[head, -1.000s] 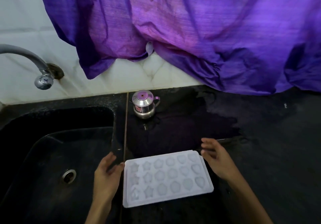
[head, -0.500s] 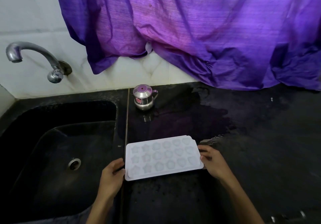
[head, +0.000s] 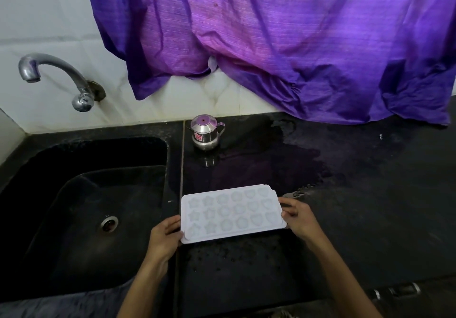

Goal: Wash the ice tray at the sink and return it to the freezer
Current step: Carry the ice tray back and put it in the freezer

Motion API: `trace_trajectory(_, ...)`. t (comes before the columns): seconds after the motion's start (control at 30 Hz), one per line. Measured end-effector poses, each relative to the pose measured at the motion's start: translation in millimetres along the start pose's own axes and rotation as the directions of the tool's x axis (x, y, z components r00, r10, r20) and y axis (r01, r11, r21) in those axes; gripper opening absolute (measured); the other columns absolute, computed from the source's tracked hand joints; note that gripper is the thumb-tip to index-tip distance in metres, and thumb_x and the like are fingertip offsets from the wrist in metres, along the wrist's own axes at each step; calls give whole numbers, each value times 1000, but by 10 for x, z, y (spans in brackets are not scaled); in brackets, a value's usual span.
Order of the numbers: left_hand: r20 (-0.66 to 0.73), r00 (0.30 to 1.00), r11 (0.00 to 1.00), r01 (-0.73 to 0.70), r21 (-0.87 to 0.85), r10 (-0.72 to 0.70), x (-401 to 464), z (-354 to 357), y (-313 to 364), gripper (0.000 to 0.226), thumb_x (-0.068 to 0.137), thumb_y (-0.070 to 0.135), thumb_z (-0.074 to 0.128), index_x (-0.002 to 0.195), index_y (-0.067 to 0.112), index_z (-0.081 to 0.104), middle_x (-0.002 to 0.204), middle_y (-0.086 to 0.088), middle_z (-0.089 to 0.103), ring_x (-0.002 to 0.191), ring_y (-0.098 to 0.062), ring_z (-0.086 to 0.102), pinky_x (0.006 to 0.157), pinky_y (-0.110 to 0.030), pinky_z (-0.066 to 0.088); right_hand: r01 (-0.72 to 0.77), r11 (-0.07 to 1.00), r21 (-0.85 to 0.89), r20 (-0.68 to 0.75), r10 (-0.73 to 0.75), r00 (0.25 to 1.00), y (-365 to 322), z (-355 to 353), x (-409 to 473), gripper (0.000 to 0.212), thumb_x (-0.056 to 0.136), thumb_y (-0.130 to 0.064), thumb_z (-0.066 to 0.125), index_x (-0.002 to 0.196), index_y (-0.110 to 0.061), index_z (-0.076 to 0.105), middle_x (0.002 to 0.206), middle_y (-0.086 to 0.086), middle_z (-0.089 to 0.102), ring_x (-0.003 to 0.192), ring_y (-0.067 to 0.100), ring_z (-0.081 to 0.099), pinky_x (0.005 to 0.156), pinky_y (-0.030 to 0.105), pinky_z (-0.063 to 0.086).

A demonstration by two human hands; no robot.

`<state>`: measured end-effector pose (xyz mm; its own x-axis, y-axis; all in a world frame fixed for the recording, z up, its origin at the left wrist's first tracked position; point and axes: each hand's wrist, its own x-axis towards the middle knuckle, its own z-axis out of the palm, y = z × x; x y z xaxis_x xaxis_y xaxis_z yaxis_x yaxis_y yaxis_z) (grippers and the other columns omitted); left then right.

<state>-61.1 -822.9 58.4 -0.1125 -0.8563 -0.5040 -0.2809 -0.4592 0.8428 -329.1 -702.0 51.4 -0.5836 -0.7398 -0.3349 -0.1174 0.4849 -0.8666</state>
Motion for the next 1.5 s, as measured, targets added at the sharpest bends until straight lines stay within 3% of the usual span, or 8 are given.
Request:
trace_trajectory(0.13, -17, 1000, 1000, 21, -7, -21, 14, 0, 0, 45, 82, -21, 49, 122, -2, 57, 117, -16, 64, 104, -30, 62, 86, -41, 52, -6, 999, 37, -7, 6, 1000, -24, 8, -28, 37, 91, 9, 48, 121, -10, 60, 111, 9, 67, 97, 15, 62, 68, 17, 51)
trace_trajectory(0.33, -35, 999, 999, 29, -26, -30, 14, -51, -17, 44, 81, -23, 48, 118, 1, 58, 111, -12, 62, 99, -24, 59, 81, -36, 49, -30, 998, 56, 10, 29, 1000, -65, 38, -67, 37, 91, 6, 51, 122, -12, 59, 98, 3, 67, 84, 3, 61, 55, 10, 48)
trace_trajectory(0.57, -69, 998, 998, 0, -66, -5, -58, -181, -11, 40, 82, -20, 52, 110, 6, 61, 106, -8, 63, 103, -24, 59, 85, -37, 49, 62, 996, 69, 60, -66, 996, -202, 100, -86, 38, 90, 6, 52, 105, -28, 59, 81, -14, 67, 74, -7, 62, 58, 6, 48)
trace_trajectory(0.73, -123, 992, 994, -6, -110, -8, -161, -388, -47, 43, 81, -19, 53, 113, 8, 62, 108, -7, 66, 102, -25, 63, 84, -39, 52, 116, 991, 64, 147, -125, 981, -339, 175, -27, 37, 90, 3, 55, 105, -31, 60, 76, -17, 70, 76, -6, 66, 68, 17, 53)
trace_trajectory(0.93, -252, 968, 986, -32, -165, -11, -458, -576, -143, 38, 84, -16, 53, 108, 12, 60, 97, 2, 62, 88, -11, 58, 72, -27, 48, 142, 987, 76, 312, -159, 937, -489, 357, 57, 35, 91, -2, 57, 112, -30, 60, 91, -8, 72, 89, 3, 67, 76, 19, 54)
trace_trajectory(1.03, -335, 940, 981, -11, -196, -56, -644, -653, -272, 40, 84, -17, 52, 113, 10, 60, 108, -5, 62, 99, -19, 57, 79, -30, 46, 167, 984, 58, 410, -176, 895, -577, 452, 88, 35, 91, -4, 57, 116, -28, 59, 98, -4, 71, 95, 9, 66, 82, 27, 54)
trace_trajectory(1.23, -505, 847, 947, -3, -320, -168, -1166, -685, -595, 40, 85, -15, 54, 117, 7, 62, 111, -8, 65, 104, -22, 60, 88, -36, 48, 227, 972, 54, 609, -212, 765, -730, 707, 106, 37, 90, 0, 57, 115, -27, 59, 96, -1, 71, 88, 8, 69, 71, 20, 56)
trace_trajectory(1.5, -672, 649, 868, -33, -495, -358, -2072, -518, -1071, 44, 83, -11, 58, 121, 13, 61, 114, -6, 67, 105, -24, 63, 95, -49, 50, 338, 941, 14, 858, -185, 479, -811, 1223, -108, 37, 89, 0, 58, 115, -26, 61, 94, 1, 70, 92, 14, 67, 85, 33, 55)
